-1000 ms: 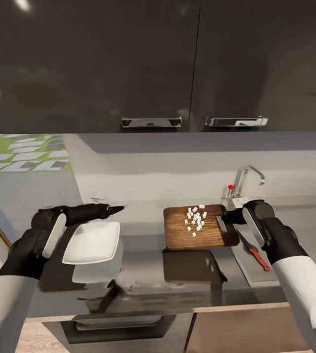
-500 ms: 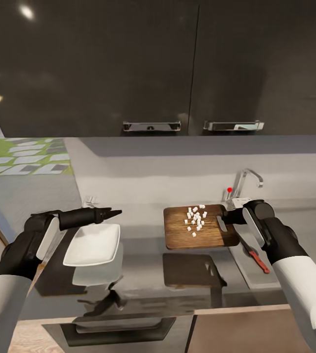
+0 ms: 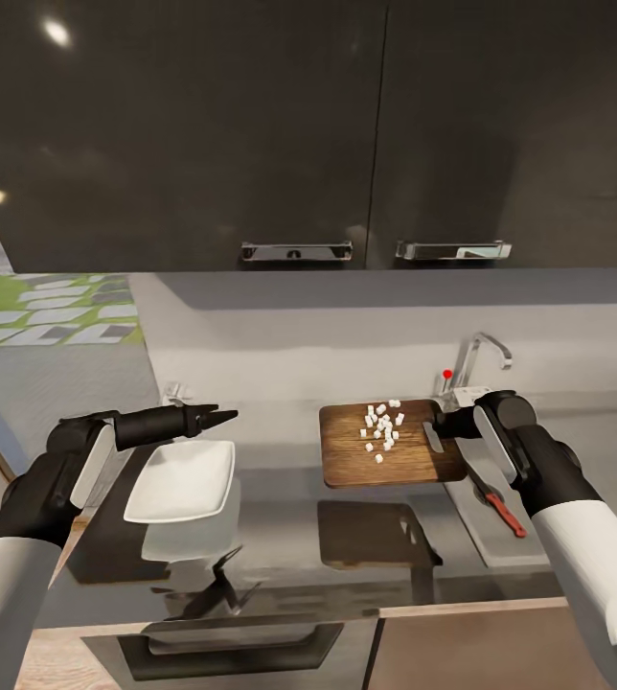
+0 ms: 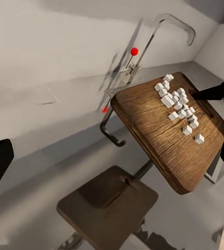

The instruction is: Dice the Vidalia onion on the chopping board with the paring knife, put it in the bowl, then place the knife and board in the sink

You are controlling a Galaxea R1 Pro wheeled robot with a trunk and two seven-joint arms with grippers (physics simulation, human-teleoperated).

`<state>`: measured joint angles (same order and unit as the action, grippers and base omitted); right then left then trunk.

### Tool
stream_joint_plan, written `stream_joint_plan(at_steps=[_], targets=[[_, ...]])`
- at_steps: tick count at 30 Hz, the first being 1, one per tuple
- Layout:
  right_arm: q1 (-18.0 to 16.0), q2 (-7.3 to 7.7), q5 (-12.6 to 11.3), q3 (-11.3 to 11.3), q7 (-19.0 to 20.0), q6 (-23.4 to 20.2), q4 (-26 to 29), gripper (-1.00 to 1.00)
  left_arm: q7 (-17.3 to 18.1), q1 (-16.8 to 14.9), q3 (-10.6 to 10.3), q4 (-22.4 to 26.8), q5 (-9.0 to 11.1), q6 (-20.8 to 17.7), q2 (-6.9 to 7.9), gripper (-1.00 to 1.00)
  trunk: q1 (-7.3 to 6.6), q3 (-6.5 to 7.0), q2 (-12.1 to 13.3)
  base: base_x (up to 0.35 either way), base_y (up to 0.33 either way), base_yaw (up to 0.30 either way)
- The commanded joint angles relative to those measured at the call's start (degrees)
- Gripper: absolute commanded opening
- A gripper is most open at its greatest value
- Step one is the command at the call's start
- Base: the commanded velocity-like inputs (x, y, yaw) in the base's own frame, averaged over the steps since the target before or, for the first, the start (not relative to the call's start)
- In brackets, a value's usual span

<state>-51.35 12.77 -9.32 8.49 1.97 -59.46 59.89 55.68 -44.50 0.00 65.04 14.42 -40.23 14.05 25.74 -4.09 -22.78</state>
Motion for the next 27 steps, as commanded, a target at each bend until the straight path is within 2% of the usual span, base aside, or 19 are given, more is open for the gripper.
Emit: stream_joint_plan(at_steps=[1,18,27], targets=[[-0.07,0.06,0.09,0.12,0.17,-0.21,0.01,-1.00,0.04,-0.06,0.00,0.00,0.25,-0.37,0.01,1.00,0.04,-0.13,-0.13,0.000,0.000,0.000],[-0.07,0.06,0.09,0.10,0.15,-0.21,0.05,-1.00,0.07,-0.06,0.02,0.00,0.25,-0.37,0.01,1.00,0.04,-0.13,-0.13,0.000,0.000,0.002],[-0.07,0.06,0.09,0.05,0.23,-0.21,0.05,-1.00,0.04,-0.06,0.07,0.00,0.25,-0.37,0.01,1.00,0.04,-0.13,-0.13,0.000,0.000,0.086]])
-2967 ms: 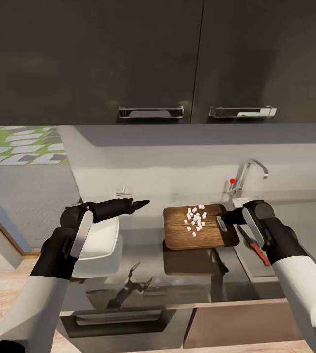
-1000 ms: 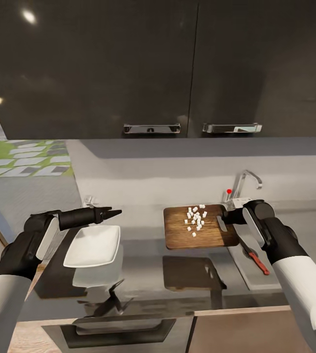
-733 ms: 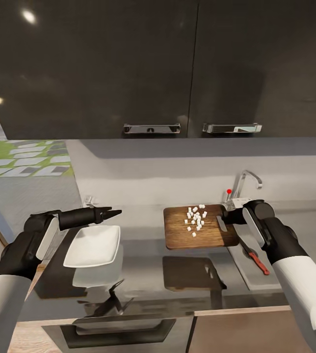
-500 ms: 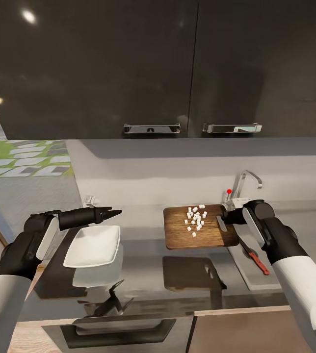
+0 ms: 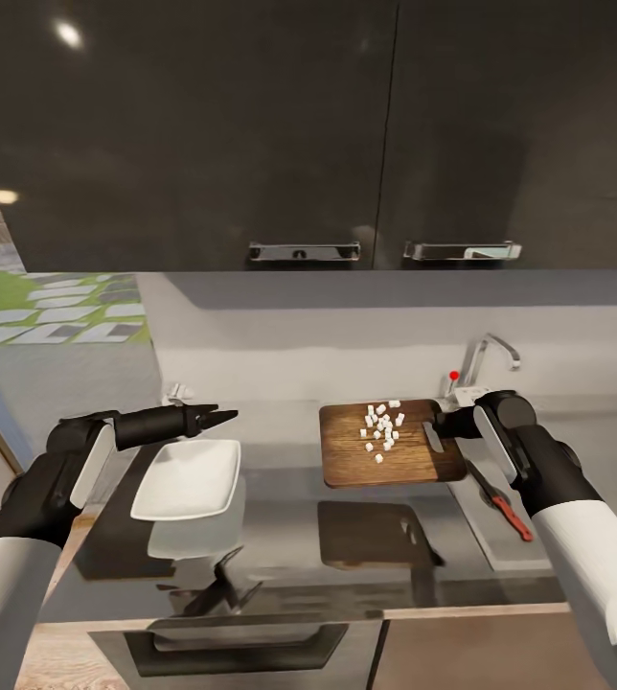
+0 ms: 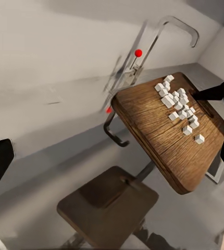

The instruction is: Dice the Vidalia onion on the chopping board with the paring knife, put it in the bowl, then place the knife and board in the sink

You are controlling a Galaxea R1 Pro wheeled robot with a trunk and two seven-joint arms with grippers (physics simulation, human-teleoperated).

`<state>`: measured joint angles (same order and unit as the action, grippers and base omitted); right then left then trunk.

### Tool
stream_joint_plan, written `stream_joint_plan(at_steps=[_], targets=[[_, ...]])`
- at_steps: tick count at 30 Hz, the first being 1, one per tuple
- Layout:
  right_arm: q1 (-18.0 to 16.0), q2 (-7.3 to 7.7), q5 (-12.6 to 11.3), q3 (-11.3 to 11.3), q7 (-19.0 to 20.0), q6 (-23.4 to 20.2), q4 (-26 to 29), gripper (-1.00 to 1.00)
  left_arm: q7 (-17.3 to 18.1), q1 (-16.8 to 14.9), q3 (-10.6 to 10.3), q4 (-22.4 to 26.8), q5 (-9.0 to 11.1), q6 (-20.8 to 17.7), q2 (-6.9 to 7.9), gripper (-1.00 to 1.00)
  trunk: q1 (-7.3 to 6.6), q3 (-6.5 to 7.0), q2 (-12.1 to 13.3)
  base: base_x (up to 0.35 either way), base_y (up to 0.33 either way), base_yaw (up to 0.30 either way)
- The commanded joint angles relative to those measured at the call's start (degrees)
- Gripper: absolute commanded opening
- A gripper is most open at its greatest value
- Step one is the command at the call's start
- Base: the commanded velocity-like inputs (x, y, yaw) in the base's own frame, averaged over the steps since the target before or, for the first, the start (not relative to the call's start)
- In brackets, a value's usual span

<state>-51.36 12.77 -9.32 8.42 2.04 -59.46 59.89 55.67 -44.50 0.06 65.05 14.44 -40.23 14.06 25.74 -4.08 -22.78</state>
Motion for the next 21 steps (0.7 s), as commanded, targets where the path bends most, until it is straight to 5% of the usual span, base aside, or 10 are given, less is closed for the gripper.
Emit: stream_joint_plan(at_steps=[1,21], targets=[[-0.06,0.06,0.09,0.12,0.16,-0.22,0.05,-1.00,0.05,-0.06,0.01,-0.01,0.24,-0.37,0.00,1.00,0.04,-0.14,-0.14,0.000,0.000,0.122],[-0.06,0.06,0.09,0.12,0.16,-0.22,0.05,-1.00,0.05,-0.06,0.02,-0.01,0.24,-0.37,0.00,1.00,0.04,-0.14,-0.14,0.000,0.000,0.126]])
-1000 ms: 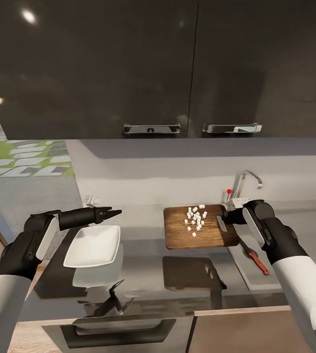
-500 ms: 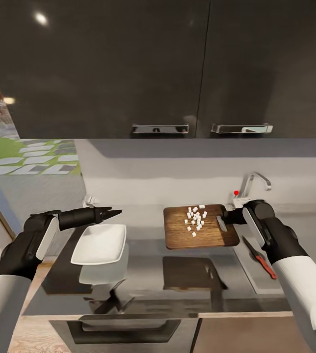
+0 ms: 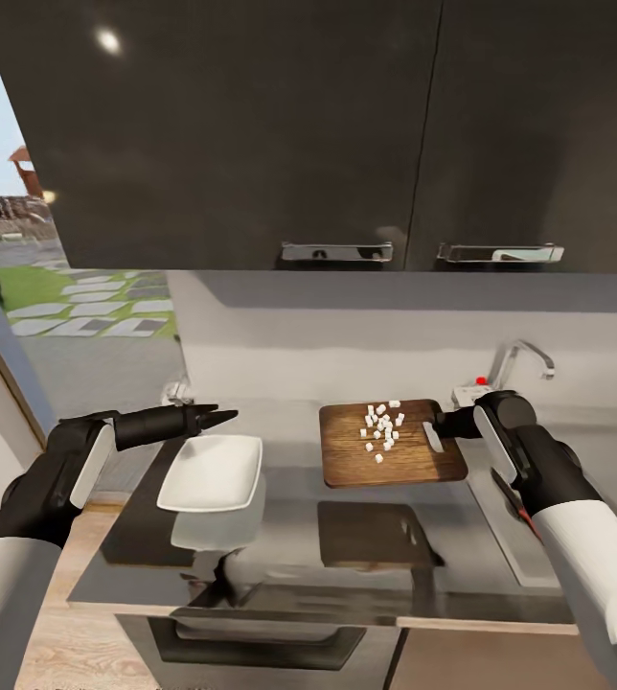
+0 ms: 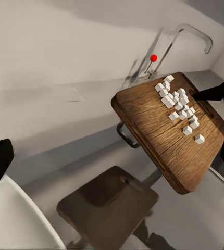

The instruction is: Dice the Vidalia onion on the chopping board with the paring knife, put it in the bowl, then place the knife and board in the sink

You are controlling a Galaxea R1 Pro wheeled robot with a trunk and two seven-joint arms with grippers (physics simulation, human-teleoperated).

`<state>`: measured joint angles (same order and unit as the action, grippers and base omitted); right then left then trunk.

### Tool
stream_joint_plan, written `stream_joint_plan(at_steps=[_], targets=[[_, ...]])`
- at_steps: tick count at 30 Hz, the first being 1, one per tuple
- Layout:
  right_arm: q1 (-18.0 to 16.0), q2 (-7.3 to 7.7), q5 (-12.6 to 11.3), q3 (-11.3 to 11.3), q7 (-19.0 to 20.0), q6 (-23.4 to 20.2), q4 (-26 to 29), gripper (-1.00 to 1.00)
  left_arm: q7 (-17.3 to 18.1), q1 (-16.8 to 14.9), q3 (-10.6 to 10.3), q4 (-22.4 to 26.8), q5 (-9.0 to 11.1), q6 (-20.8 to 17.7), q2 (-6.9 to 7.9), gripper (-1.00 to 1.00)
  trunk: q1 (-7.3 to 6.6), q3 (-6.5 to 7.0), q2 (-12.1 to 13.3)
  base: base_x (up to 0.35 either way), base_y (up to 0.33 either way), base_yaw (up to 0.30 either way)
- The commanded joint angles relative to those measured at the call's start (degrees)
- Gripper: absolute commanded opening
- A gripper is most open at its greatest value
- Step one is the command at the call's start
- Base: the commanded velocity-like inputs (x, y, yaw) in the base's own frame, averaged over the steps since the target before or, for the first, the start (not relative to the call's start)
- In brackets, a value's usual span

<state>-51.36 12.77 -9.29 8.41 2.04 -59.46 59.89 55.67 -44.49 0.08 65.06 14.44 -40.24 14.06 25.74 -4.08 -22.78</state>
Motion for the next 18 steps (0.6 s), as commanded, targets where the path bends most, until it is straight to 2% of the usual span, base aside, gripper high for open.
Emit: stream_joint_plan(at_steps=[1,18], targets=[[-0.06,0.06,0.06,0.12,0.16,-0.21,0.05,-1.00,0.05,-0.07,0.00,-0.02,0.24,-0.37,0.00,1.00,0.04,-0.14,-0.13,0.000,0.000,0.127],[-0.06,0.06,0.02,0.11,0.16,-0.21,0.05,-1.00,0.05,-0.07,-0.02,-0.02,0.24,-0.37,-0.08,1.00,0.04,-0.14,-0.13,0.000,0.000,0.127]])
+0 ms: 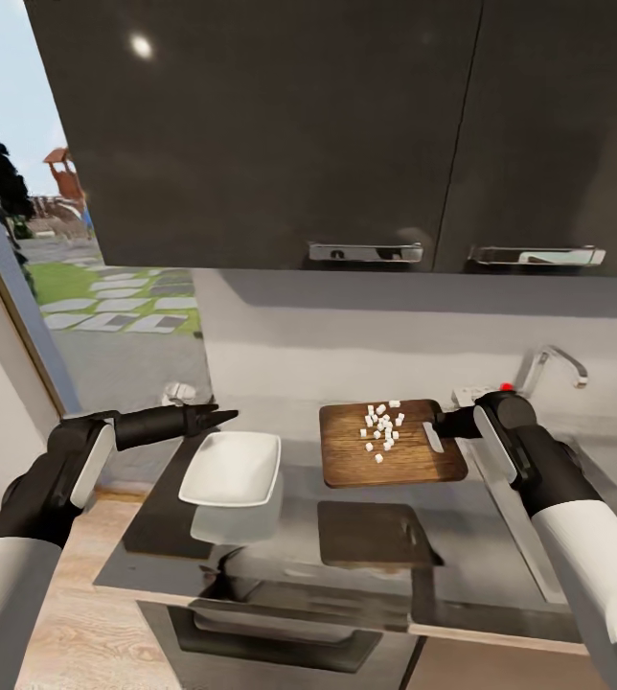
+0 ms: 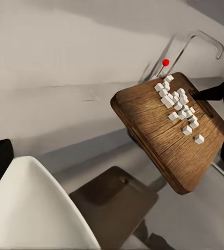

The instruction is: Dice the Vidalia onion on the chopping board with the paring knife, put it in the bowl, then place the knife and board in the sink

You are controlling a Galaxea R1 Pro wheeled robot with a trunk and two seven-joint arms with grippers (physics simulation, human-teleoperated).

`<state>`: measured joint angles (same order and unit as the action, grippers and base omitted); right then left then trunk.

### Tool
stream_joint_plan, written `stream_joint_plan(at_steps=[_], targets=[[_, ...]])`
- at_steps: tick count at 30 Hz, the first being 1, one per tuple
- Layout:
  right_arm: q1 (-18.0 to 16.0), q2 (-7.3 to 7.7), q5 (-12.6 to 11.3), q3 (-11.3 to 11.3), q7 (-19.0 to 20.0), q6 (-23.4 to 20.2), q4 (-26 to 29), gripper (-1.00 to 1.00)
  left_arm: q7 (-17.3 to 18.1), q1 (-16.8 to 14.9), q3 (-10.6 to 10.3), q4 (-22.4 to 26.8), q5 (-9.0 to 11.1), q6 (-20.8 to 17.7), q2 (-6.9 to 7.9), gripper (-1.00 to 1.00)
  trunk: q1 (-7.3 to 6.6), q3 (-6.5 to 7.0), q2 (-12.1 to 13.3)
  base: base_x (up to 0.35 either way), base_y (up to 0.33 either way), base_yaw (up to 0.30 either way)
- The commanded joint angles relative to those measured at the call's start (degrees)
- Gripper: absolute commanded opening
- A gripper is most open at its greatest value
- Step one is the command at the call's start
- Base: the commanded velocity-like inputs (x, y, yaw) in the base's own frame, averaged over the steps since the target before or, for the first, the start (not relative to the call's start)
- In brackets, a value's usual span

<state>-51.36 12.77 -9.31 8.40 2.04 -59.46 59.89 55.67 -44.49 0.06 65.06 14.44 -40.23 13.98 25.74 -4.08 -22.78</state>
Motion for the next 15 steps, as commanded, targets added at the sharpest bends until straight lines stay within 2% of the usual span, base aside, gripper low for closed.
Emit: stream_joint_plan(at_steps=[1,15], targets=[[-0.06,0.06,0.07,0.12,0.16,-0.21,0.05,-1.00,0.05,-0.07,0.02,-0.02,0.24,-0.37,-0.01,1.00,0.04,-0.14,-0.13,0.000,0.000,0.127],[-0.06,0.06,0.06,0.12,0.16,-0.21,0.05,-1.00,0.05,-0.07,-0.02,-0.02,0.24,-0.37,-0.01,1.00,0.04,-0.14,-0.13,0.000,0.000,0.127]])
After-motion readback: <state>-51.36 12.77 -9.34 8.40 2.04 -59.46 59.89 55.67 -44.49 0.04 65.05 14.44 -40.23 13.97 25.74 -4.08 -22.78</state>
